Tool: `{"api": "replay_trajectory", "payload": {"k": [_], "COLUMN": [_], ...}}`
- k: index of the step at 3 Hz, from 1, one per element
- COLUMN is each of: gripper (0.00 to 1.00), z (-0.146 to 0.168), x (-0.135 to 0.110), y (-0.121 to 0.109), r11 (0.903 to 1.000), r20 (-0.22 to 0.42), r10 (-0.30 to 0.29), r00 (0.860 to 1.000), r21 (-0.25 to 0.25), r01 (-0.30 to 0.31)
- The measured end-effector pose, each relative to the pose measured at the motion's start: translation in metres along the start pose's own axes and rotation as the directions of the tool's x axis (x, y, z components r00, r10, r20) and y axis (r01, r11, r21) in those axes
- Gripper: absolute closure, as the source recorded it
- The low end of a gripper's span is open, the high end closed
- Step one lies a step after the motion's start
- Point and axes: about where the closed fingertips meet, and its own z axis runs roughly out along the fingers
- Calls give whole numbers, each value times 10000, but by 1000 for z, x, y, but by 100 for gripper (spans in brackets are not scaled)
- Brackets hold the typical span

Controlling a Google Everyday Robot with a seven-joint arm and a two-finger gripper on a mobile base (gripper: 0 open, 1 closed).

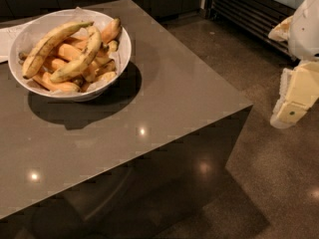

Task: Pick banana from white bowl

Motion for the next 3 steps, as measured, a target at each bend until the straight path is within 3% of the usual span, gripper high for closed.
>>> {"api": "replay_trajectory", "payload": {"k": [2, 3], "gripper": [0, 0], "z": [-4, -7], "x": [-7, -25], "y": [-5, -17], "r11": [9999, 9972], "r20": [138, 257], "r10": [-128, -746], "r00": [9998, 9969], "r21": [63, 84], "r01": [128, 745]}}
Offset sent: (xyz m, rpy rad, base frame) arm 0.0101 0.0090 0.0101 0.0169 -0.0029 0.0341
